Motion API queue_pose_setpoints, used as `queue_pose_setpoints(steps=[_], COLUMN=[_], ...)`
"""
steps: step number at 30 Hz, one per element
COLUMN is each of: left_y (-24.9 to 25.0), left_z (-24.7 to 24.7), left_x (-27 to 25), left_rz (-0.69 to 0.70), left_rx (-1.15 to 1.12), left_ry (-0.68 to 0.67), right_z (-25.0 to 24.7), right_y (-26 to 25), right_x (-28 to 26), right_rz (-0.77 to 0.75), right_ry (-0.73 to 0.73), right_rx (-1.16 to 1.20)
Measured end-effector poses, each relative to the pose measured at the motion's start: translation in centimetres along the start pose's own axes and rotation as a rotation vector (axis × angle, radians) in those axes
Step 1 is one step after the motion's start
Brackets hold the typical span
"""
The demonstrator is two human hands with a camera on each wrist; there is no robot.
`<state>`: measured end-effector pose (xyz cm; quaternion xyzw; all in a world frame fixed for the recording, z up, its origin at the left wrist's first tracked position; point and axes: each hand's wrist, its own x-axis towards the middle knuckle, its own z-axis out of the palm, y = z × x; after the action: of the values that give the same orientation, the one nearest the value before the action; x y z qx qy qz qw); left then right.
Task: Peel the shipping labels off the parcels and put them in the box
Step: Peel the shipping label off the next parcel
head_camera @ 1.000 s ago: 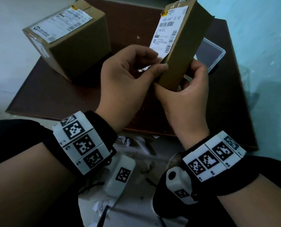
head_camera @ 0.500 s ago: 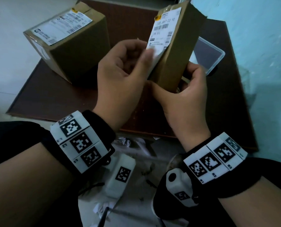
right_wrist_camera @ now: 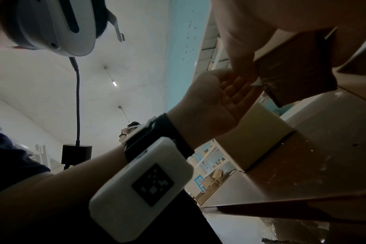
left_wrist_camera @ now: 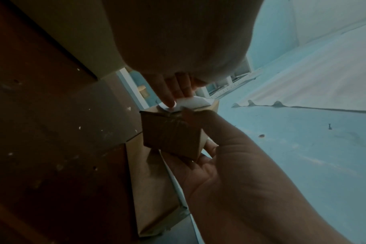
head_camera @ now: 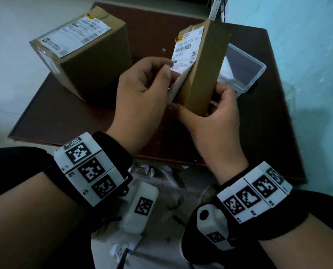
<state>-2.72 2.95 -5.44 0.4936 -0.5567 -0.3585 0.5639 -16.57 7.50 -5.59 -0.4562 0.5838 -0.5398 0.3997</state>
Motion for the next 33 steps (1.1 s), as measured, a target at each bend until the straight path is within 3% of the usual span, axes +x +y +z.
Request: queue_pose_setpoints(steps=[11,18,26,33], left_y=[0.5,1.5,2.6,3.5], left_z=[-1.4,-2.5,-3.4,-4.2], left_x=[-0.6,-1.4,-1.8,-2.0], left_rz=[0.134,0.227,0.102,0.255], left_rx=[0.220,0.314,0.238,0.301], left_ry=[-0.012,-0.114,-0.065,-0.035], right_z=[0.4,0.4,0.4,0.6], right_y=[-0.6,-1.2,-2.2,-3.0], right_x=[-1.1,-1.3,-1.8,-2.9], right_rz=[-0.020,0.002,-0.028,-0.001], right_ry=[-0.064,-0.035,-0.112,-0.156], right_rx=[-0.025,0.031,-0.098,-0.123])
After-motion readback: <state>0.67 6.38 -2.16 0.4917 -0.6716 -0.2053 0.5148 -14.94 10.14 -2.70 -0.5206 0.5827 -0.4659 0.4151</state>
